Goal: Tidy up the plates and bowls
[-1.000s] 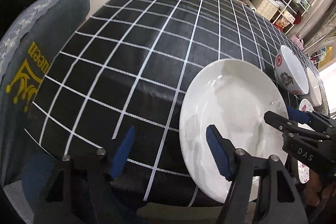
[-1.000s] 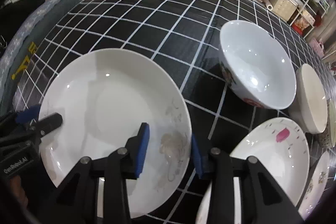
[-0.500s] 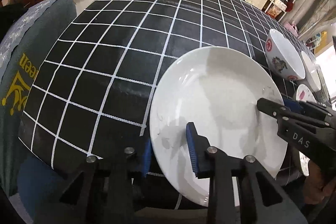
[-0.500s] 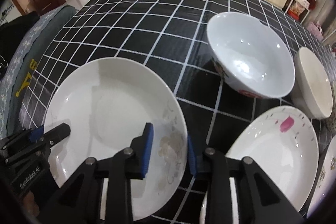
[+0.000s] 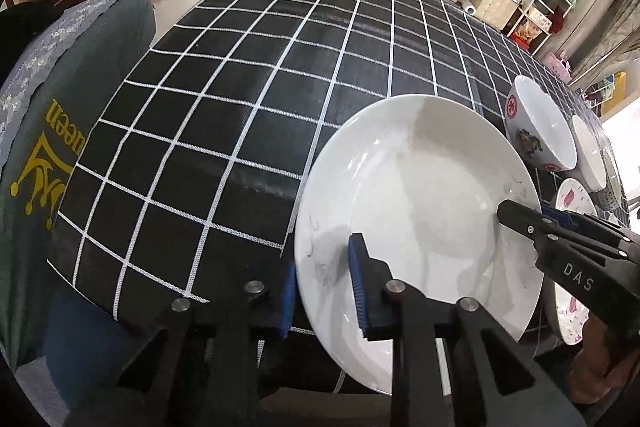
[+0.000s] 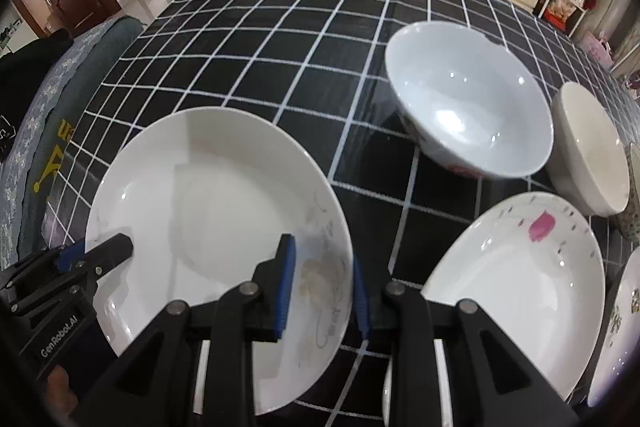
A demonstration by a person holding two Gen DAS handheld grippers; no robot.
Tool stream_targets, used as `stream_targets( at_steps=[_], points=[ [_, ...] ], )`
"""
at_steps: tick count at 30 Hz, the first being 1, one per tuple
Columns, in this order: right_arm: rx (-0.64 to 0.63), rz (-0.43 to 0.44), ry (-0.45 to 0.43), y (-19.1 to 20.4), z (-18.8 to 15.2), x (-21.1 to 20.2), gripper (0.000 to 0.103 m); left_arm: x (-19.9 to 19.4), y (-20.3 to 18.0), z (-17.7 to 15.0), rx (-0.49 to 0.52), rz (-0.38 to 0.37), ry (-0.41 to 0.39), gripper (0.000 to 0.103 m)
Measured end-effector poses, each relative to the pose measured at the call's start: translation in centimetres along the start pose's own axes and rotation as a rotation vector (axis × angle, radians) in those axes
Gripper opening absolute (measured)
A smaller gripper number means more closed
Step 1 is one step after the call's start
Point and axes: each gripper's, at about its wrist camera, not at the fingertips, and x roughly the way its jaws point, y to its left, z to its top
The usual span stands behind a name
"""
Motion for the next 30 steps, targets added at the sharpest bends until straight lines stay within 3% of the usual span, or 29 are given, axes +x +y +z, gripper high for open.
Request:
stream_targets(
  at_steps=[6,10,17,20,24,30],
  points=[
    [-0.014,-0.006,0.007,0.4,0.3,0.4,0.031,0.6,0.4,-0.4,0.000,0.013,0.016,0.022],
    [-0.038,-0.048,-0.047,0.4,0.3,-0.8,0.030,0.6,0.7,-0.4,-0.003,0.016,0.014,0.019],
    [-0.002,-0.012,-0.105,-1.3,-0.8,-3.9,0.030,-1.5,1.0,-0.3,-0.004,0.089,-0.037,0.018],
    [0.008,-0.006,-0.133,-2.1,-1.8,-5.4,0.030,-3.9,0.8,-0.5,-0.010,0.027,-0.080,0.018],
    [0.052,0.004,-0.160,-3.8,-3.0,-7.1,0.030,-6.9,-1.9,-1.0,0.058,-0.024,-0.137,0.018],
    [0.110,-0.018,-0.209,-7.1,-5.1,-9.4,0.030,-7.8,-7.2,-1.8,0.147,-0.113,-0.116,0.018]
  ],
)
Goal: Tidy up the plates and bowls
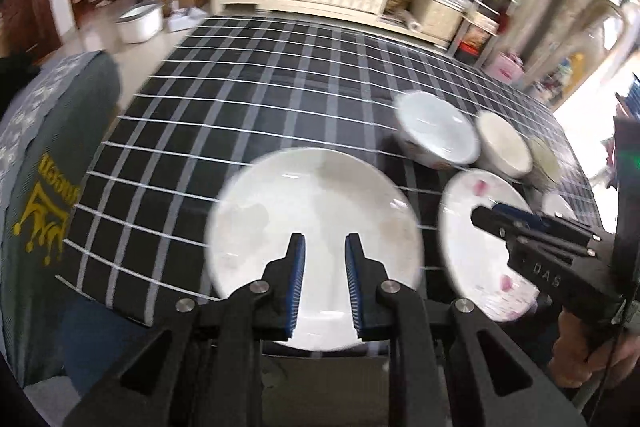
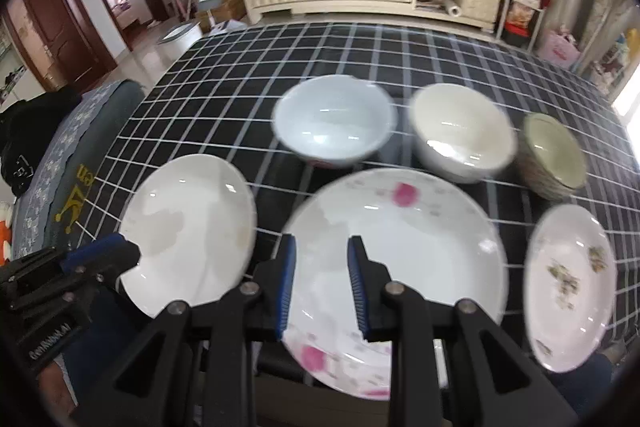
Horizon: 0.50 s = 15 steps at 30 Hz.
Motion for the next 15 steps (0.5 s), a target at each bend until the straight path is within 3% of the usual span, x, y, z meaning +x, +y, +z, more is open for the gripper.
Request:
stream_targets(
  at_steps=[10,15],
  points=[
    [0.102,-0.044,0.006,-6.2,-2.9,-1.1,0.030,1.9,-8.0,-0.9,0.114,-0.106,0.063,0.018],
    [0.145,-0.050,0.020,-8.6,-3.5,-0.5,0.030,3.8,-10.1,-0.7,0.144,-0.110,0.102,0.018]
  ],
)
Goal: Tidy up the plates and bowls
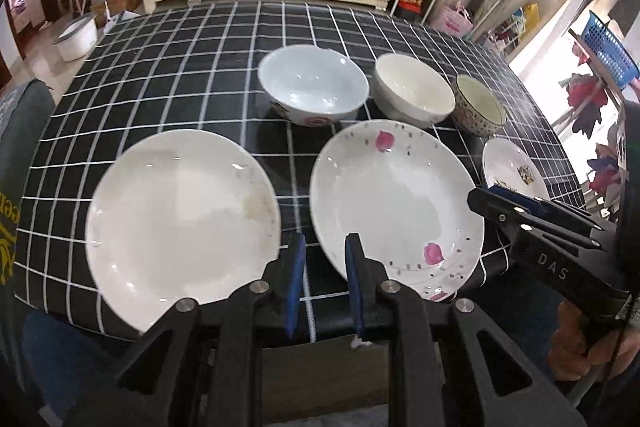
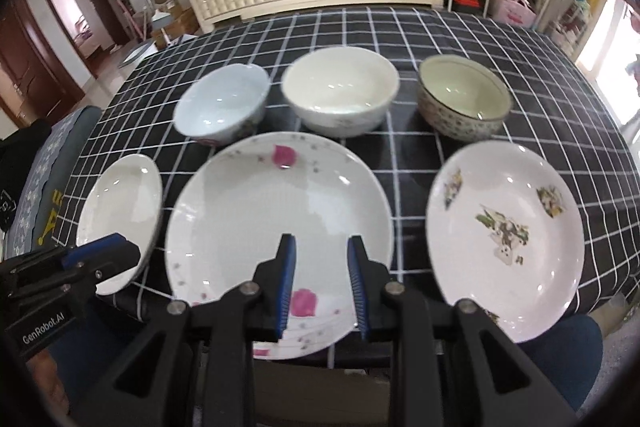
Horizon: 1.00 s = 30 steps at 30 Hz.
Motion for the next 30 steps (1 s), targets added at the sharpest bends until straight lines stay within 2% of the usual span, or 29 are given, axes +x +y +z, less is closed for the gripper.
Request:
stream_targets(
  at_steps=[4,6,15,30],
  points=[
    [0.019,-0.013,0.011,-1.2,0.1,0.8,0.030,1.8,-0.1,0.3,-0.010,-0.060,0.042,0.018],
    [0.022,-0.018,0.014,-1.5,0.2,1.3,0.030,3.1,0.1,0.6,-0.024,-0.062,0.067,0.018],
    [0.030,-0.036,0.021,-2.6,0.9,3.0,0.031,6.0,0.8,1.6,-0.009,0.011,0.101,0.018],
    [0.030,-0.026,0.071,-3.5,1.4,5.4,0.030,8.9,0.0,2.1,0.025,0.023,0.137,0.019]
  ],
)
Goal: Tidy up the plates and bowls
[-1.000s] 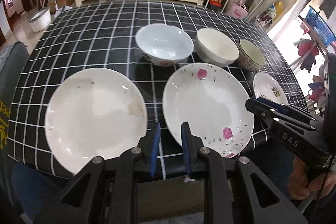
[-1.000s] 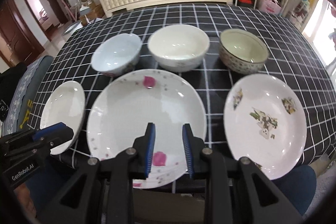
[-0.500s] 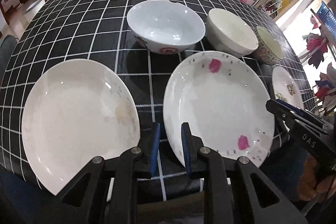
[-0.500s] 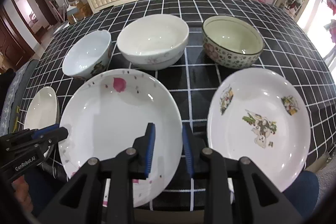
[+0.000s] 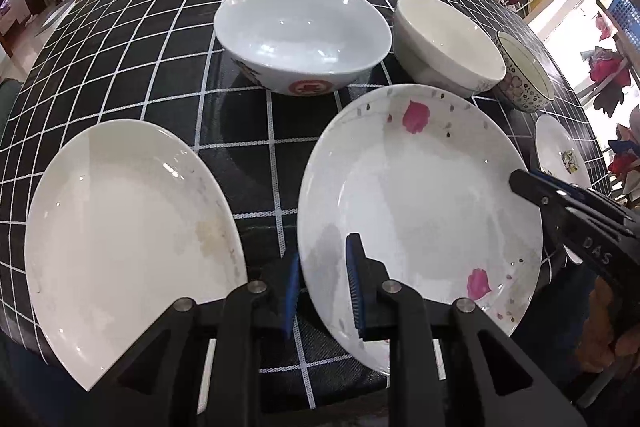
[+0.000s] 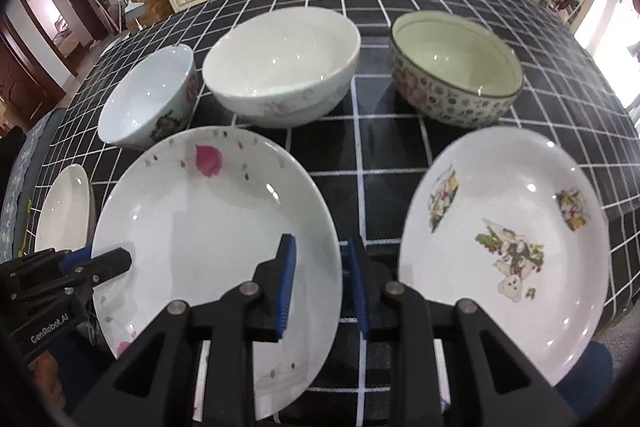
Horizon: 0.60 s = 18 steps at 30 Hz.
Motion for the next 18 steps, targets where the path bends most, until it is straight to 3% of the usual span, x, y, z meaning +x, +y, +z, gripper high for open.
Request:
stream_targets(
  at_steps=[6,18],
  points=[
    [-0.009,-0.023,-0.004,0.2,-0.2,0.2,0.023,0.3,-0.1,0.2,-0.005,0.013,0.002,0.019],
    [0.031,-0.019,0.012,-0.3,-0.6,-1.2,0.023,0.1,-0.8,-0.3,0.025,0.079,-0.016,0.015]
  ],
)
